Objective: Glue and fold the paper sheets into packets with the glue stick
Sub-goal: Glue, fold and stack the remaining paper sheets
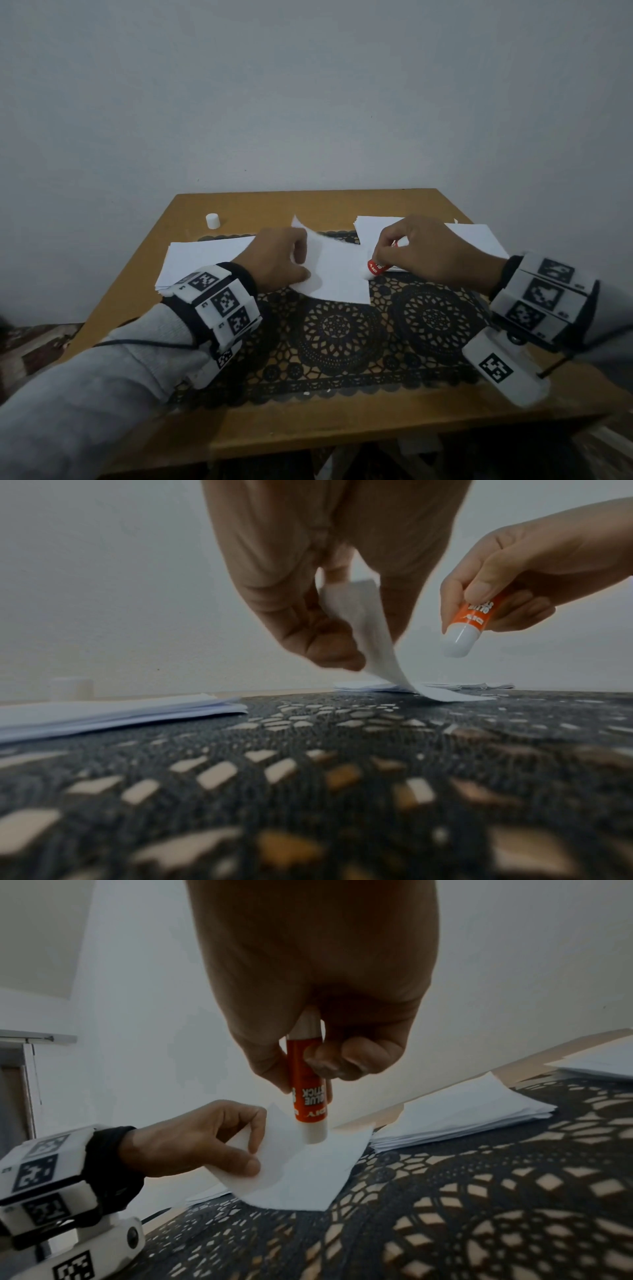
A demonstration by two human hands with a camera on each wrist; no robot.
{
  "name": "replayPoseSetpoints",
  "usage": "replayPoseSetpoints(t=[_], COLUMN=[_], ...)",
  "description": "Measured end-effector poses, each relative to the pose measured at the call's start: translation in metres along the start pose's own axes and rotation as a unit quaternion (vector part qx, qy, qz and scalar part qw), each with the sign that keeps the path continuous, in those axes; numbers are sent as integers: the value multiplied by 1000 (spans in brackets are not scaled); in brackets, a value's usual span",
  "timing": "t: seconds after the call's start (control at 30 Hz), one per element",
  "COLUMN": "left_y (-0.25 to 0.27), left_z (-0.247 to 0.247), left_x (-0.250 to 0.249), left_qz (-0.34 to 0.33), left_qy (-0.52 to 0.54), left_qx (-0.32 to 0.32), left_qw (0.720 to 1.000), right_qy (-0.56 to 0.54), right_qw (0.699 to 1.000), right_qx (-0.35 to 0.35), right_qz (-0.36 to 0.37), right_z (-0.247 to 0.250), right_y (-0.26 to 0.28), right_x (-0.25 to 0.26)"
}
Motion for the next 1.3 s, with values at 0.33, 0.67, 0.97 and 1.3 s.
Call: replayPoseSetpoints(t=[0.33, 0.67, 0.97, 1.3], left_y=[3, 6, 7, 6], left_z=[-26, -35, -37, -40], left_x=[-4, -4, -3, -1], left_qz=[-12, -14, -21, -18], left_qy=[-74, -88, -72, -73], left_qx=[140, 183, 197, 202], left_qw=[987, 979, 978, 977], right_qy=[40, 93, 99, 72], right_qw=[999, 995, 994, 993], right_qx=[-12, 7, 33, 92], right_qz=[-17, -21, -18, -8], right_z=[-6, -29, -35, -44], right_y=[-14, -22, -20, 6], right_x=[-10, 2, 10, 19])
Point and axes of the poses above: each hand's wrist, its own y-axis away from the middle knuckle, its own z-axis out of the back of the hand, x = y × z, the point moved 9 cm from there along -y, towards the middle knuckle, and after that the axes turned 8 degrees about -y, right-handed, at the moved point
